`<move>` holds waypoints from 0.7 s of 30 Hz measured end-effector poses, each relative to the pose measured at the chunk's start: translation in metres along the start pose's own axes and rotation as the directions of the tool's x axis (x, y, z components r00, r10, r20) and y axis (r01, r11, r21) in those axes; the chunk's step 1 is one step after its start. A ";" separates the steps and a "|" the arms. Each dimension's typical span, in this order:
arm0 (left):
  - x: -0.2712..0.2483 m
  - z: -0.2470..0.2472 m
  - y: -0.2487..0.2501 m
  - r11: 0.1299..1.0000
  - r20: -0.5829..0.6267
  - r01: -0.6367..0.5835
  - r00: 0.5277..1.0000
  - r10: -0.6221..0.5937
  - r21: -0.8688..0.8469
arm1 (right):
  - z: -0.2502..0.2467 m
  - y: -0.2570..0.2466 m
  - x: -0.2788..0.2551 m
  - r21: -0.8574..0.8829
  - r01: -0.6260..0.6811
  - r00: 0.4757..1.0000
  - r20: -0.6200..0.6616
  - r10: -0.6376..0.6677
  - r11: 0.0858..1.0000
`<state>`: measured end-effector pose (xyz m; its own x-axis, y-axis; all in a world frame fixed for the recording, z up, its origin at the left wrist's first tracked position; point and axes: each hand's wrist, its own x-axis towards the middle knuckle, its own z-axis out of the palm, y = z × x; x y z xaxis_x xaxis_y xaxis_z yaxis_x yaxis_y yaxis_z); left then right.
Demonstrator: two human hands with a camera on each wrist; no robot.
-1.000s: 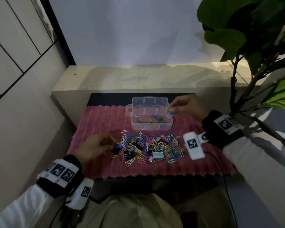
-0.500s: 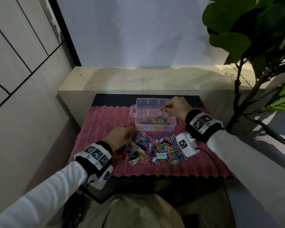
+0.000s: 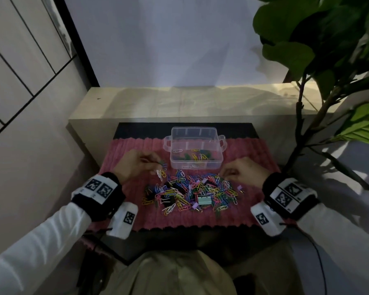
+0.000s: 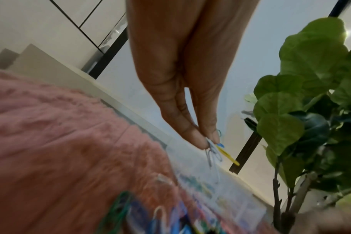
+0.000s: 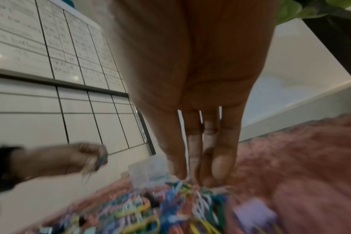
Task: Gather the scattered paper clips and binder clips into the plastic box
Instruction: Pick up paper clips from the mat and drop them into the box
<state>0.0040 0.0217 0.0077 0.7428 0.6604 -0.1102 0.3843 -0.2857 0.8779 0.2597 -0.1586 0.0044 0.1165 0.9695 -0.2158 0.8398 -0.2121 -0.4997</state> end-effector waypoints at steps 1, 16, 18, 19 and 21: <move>0.003 -0.002 0.007 1.000 0.001 -0.006 1.000 0.006 -0.015 | 0.002 0.002 -0.003 -0.013 -0.012 1.000 0.010 0.013 1.000; 0.079 0.016 0.060 0.973 0.086 -0.058 0.996 0.040 0.222 | 0.024 -0.004 -0.010 -0.113 0.017 1.000 0.005 -0.017 0.993; 0.082 0.019 0.062 0.964 0.112 -0.070 0.993 0.042 0.258 | 0.020 -0.003 -0.008 -0.090 -0.002 1.000 -0.011 0.001 0.996; 0.082 0.020 0.062 0.958 0.135 -0.072 0.990 0.036 0.276 | 0.017 -0.002 -0.007 -0.070 -0.021 1.000 -0.017 0.019 0.997; 0.079 0.021 0.063 0.947 0.186 -0.081 0.982 0.022 0.311 | 0.013 0.001 -0.006 -0.011 -0.064 0.997 -0.035 0.064 0.998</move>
<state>0.0982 0.0410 0.0440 0.8404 0.5128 -0.1755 0.4745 -0.5398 0.6953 0.2532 -0.1662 -0.0055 0.1885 0.9576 -0.2179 0.8364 -0.2728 -0.4755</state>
